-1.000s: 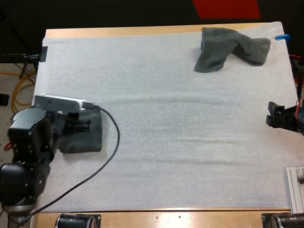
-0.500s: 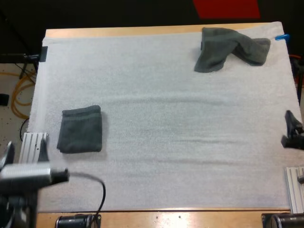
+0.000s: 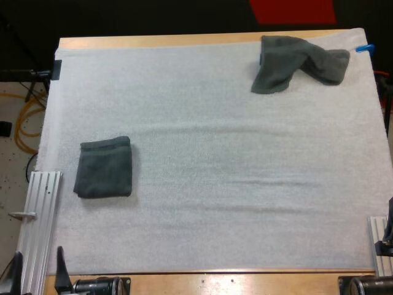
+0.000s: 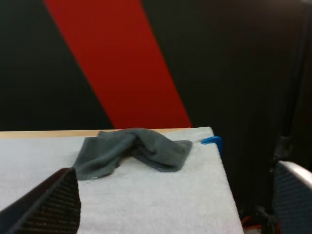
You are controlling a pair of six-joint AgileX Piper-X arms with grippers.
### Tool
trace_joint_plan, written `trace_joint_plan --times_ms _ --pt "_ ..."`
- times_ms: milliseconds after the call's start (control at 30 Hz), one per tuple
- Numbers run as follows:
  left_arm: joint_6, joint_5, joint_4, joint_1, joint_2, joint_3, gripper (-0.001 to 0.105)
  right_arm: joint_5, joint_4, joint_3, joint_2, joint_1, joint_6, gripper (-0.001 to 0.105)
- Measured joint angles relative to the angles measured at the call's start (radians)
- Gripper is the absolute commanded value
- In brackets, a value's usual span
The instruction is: Pick towel from pile fold and stack
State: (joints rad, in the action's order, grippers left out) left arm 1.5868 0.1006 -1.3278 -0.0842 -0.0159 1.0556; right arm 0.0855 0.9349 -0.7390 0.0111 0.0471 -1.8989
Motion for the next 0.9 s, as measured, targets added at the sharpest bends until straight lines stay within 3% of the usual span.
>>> trace_joint_plan --times_ms 233,500,700,900 --pt "0.000 0.000 -0.189 0.000 0.000 0.000 0.057 -0.014 0.101 -0.005 0.002 0.004 0.004 0.078" --pt "0.006 -0.004 -0.208 -0.008 0.000 -0.008 0.057 -0.014 0.102 -0.001 0.002 0.004 0.021 0.078" --pt "0.017 -0.009 -0.079 -0.008 0.000 -0.102 0.057 -0.131 0.096 0.017 0.002 0.004 0.021 0.078" --pt "0.068 -0.047 0.112 -0.008 0.002 -0.280 0.057 -0.170 0.072 0.101 0.002 0.004 0.025 0.078"
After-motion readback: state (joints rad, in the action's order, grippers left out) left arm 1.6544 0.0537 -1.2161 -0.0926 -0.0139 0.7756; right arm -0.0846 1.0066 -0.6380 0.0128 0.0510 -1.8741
